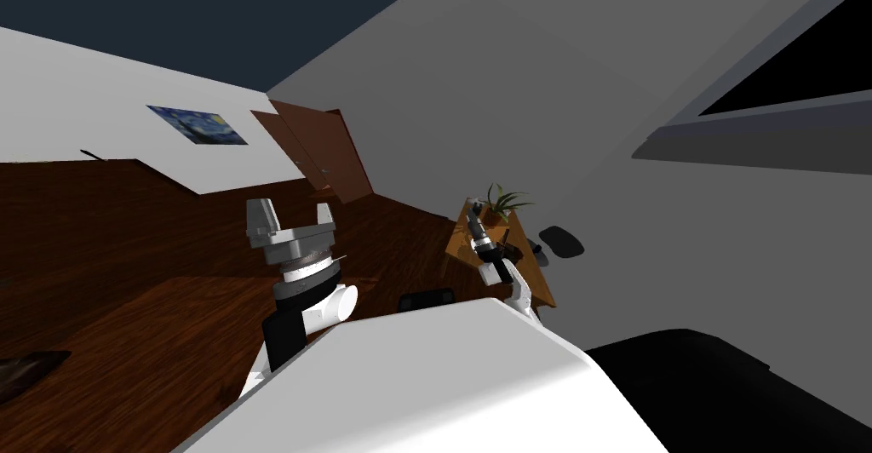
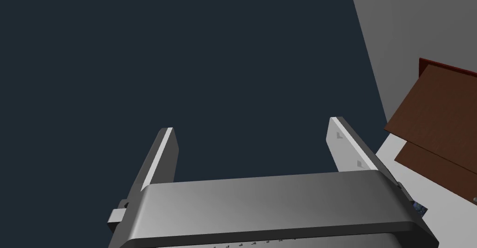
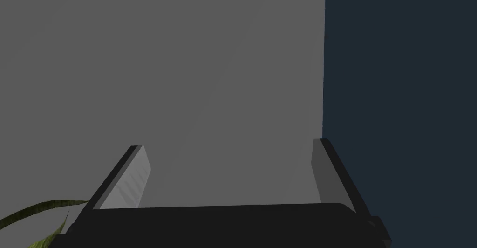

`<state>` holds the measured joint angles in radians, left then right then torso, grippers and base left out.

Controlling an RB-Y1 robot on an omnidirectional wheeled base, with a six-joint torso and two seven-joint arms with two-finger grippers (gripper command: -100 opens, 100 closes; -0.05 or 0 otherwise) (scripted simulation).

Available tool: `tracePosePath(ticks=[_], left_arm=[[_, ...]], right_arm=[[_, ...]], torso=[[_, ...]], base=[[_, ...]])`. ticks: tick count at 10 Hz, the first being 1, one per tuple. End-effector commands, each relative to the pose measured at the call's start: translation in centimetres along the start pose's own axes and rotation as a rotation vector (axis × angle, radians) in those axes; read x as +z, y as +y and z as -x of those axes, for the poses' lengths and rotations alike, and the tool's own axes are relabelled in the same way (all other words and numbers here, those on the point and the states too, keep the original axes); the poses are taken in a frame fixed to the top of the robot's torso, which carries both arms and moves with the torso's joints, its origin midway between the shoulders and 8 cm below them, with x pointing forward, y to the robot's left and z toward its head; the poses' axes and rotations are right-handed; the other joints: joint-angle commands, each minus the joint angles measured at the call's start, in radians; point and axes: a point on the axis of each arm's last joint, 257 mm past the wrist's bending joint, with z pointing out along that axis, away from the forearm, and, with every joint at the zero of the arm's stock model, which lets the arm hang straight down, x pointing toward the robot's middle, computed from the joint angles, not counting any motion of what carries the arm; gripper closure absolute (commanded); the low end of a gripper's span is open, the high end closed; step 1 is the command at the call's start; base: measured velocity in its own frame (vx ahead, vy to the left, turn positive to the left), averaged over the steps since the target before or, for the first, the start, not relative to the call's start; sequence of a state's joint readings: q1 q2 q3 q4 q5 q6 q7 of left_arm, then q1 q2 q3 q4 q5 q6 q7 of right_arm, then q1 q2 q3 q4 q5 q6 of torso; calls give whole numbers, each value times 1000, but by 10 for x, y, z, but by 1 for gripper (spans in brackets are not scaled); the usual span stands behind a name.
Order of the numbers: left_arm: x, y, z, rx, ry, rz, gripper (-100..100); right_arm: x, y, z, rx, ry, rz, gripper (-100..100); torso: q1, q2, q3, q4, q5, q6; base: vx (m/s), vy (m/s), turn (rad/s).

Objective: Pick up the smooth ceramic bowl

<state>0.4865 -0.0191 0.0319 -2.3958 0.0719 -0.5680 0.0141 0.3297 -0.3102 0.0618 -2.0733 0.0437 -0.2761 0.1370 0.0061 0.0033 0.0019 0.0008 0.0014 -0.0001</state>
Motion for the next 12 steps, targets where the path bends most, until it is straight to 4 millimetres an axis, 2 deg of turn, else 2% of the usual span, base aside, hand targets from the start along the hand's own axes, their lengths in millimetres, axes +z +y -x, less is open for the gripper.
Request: tracePosePath(ticks=[1,5,6,7,9,10,12], left_arm=[[0,0,0,0,0,0,0],[0,0,0,0,0,0,0],[0,0,0,0,0,0,0],[0,0,0,0,0,0,0],[0,0,0,0,0,0,0],[0,0,0,0,0,0,0],[0,0,0,0,0,0,0]], right_arm=[[9,-7,-11,-95,58,-6,-100],[21,-35,-41,-337,208,-19,-100],[21,-35,-41,-352,212,-18,-100],[21,-45,-48,-423,255,-21,-100],[18,-68,-63,-551,343,-32,-100],[18,-69,-62,-572,350,-30,-100],[7,-98,-75,-710,450,-43,-100]], torso=[[0,0,0,0,0,0],[-2,-1,-1,0,0,0],[-2,-1,-1,0,0,0],[-3,-2,-1,0,-1,1],[-4,-3,-2,-1,-1,0],[-4,-3,-1,-1,-1,0],[-5,-3,-2,-1,-1,0]], base=[[-45,106,61],[-35,80,71],[-15,49,7],[-8,37,25],[-12,44,68],[-2,30,12],[3,27,43]])
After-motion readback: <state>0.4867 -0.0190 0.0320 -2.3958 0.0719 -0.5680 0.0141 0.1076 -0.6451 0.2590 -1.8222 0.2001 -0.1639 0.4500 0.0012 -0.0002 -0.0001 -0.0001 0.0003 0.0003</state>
